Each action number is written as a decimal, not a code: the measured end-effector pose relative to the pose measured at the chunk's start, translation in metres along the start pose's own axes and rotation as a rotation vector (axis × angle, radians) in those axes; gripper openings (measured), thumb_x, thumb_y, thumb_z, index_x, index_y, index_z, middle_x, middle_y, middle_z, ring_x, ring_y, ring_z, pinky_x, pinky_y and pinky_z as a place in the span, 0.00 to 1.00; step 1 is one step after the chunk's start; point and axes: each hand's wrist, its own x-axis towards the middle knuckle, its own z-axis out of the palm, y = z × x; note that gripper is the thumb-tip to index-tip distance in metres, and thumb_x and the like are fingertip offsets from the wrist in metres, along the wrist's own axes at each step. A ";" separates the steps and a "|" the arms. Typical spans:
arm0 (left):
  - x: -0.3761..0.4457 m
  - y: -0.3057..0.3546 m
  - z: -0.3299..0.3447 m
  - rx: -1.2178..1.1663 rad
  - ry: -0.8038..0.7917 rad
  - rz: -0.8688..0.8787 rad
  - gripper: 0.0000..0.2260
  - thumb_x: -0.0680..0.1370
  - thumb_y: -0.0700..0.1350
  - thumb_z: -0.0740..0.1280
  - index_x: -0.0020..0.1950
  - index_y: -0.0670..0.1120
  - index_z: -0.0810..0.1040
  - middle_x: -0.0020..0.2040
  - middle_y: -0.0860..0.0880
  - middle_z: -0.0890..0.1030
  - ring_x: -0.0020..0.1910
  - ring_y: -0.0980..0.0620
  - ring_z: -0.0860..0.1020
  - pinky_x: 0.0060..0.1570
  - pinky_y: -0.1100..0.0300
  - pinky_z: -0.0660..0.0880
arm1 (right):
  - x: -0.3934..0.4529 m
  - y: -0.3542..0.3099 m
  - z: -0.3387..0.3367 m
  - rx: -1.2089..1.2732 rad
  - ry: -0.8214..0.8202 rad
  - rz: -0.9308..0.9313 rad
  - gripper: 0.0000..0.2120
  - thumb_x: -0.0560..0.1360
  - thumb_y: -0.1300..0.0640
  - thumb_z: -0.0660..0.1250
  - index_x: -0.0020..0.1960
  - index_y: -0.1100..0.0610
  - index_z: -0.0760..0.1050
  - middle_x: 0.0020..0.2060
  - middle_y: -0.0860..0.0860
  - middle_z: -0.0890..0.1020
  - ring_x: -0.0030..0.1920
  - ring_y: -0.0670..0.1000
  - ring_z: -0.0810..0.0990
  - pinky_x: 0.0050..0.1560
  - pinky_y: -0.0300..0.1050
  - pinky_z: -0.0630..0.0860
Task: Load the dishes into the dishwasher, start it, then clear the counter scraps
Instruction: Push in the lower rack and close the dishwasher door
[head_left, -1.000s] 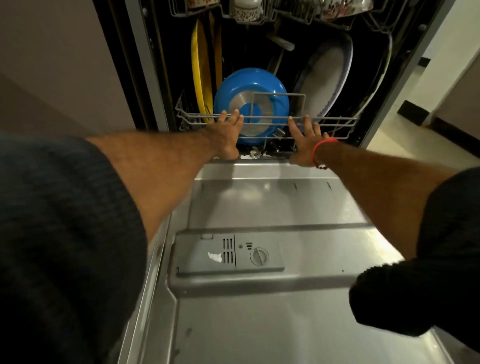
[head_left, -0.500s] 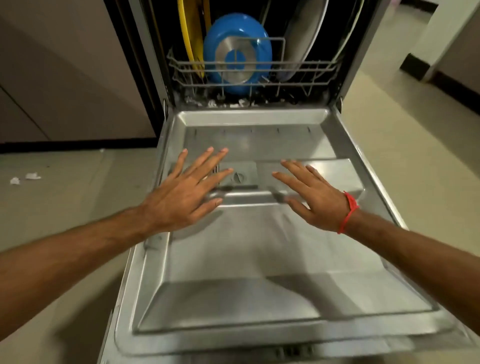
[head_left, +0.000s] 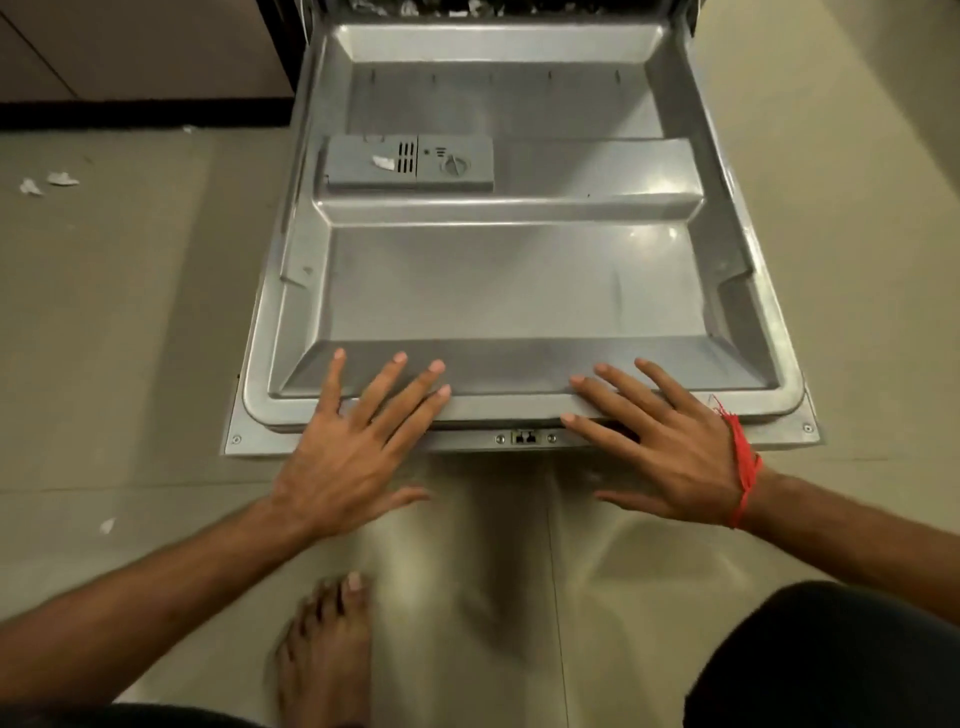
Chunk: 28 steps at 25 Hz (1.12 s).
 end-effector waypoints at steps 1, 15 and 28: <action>0.001 0.003 0.006 0.053 0.028 -0.028 0.47 0.72 0.69 0.70 0.83 0.47 0.57 0.83 0.43 0.56 0.80 0.37 0.57 0.67 0.21 0.56 | 0.001 -0.002 0.007 -0.074 0.016 0.013 0.40 0.74 0.32 0.65 0.78 0.50 0.61 0.77 0.59 0.61 0.76 0.63 0.60 0.70 0.67 0.64; 0.007 0.007 0.006 0.173 0.181 -0.104 0.42 0.73 0.47 0.74 0.82 0.53 0.55 0.76 0.44 0.69 0.67 0.38 0.74 0.64 0.31 0.67 | 0.022 -0.025 0.029 -0.365 0.426 0.145 0.27 0.78 0.59 0.63 0.76 0.49 0.65 0.72 0.56 0.71 0.70 0.62 0.72 0.64 0.65 0.71; 0.054 -0.076 -0.190 0.112 0.127 -0.020 0.49 0.65 0.57 0.68 0.83 0.48 0.54 0.76 0.45 0.68 0.65 0.40 0.73 0.61 0.44 0.69 | 0.056 0.033 -0.169 -0.239 0.364 0.101 0.38 0.70 0.44 0.66 0.76 0.58 0.65 0.73 0.59 0.69 0.66 0.63 0.74 0.61 0.62 0.71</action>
